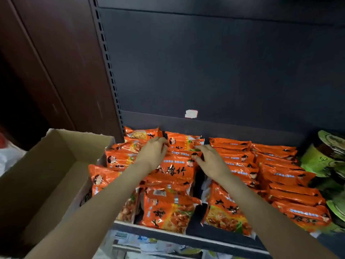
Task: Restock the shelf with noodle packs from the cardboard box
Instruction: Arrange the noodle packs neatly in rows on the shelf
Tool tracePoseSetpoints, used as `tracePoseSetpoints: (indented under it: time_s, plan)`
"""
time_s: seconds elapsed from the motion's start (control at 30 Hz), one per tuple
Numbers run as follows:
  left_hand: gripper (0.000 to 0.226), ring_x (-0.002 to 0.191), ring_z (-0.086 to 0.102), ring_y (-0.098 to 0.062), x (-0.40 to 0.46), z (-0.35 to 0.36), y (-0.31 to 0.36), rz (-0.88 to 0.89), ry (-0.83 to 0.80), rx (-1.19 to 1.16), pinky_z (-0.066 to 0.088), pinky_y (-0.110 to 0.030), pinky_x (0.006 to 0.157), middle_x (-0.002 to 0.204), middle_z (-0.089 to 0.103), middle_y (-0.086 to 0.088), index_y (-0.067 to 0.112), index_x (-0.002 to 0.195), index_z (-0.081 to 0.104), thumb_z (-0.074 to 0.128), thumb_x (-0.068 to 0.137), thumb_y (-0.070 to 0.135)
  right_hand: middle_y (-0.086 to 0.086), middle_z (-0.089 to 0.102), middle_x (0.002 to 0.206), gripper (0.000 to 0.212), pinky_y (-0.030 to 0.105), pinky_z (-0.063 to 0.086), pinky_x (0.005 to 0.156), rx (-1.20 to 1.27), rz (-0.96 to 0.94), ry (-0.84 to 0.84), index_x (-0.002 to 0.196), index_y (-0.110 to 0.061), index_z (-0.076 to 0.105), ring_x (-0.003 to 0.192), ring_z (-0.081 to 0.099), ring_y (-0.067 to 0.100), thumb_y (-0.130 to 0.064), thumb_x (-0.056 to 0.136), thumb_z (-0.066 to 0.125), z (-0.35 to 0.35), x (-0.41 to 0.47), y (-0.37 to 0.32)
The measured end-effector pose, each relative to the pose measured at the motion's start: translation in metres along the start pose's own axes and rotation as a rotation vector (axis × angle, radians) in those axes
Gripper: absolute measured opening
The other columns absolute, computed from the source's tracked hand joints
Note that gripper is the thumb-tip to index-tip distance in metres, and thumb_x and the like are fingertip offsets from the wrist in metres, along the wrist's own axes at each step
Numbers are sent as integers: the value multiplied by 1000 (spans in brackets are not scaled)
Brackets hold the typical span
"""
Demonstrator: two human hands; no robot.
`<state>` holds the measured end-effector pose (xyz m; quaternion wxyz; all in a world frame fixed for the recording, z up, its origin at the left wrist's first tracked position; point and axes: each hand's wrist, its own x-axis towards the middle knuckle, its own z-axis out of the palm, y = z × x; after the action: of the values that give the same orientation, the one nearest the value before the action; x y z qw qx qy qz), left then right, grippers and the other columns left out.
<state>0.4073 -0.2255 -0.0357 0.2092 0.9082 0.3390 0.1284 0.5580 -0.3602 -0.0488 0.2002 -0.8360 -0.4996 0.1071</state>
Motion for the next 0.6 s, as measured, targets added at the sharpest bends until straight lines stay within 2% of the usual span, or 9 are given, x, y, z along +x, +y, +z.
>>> tracePoseSetpoints:
  time_s: [0.13, 0.3, 0.43, 0.5, 0.6]
  plan:
    - [38, 127, 44, -27, 38, -2, -22, 33, -62, 10, 35, -34, 107, 137, 47, -10, 11, 135, 46, 44, 97, 15, 5, 40, 143, 46, 32, 28, 111, 51, 61, 26, 141, -14, 40, 134, 35, 21, -32, 98, 43, 5, 32, -1]
    - [56, 141, 27, -23, 70, 7, -28, 52, -182, -66, 20, -28, 114, 152, 28, -9, 12, 147, 26, 49, 96, 12, 3, 31, 151, 51, 28, 21, 113, -50, 82, -8, 146, -17, 32, 140, 27, 20, -22, 97, 47, 6, 61, 3]
    - [59, 141, 27, -22, 87, 16, -34, 74, -211, -68, 20, -27, 115, 151, 29, -9, 11, 147, 27, 53, 94, 12, 2, 52, 127, 47, 32, 37, 104, -207, 83, 3, 138, -21, 46, 121, 44, 20, -22, 92, 58, 6, 80, 6]
    - [58, 137, 32, -22, 93, 19, -38, 92, -199, -37, 22, -26, 113, 146, 35, -8, 12, 145, 32, 56, 92, 14, 1, 56, 118, 42, 31, 41, 98, -285, 57, 9, 131, -21, 54, 113, 47, 19, -22, 90, 60, 5, 85, 6]
    - [51, 129, 36, -21, 98, 19, -42, 138, -185, 76, 27, -27, 110, 132, 42, -5, 17, 140, 43, 59, 91, 19, 0, 57, 114, 34, 30, 43, 95, -284, 14, -1, 124, -21, 60, 110, 50, 17, -19, 90, 60, 4, 88, 8]
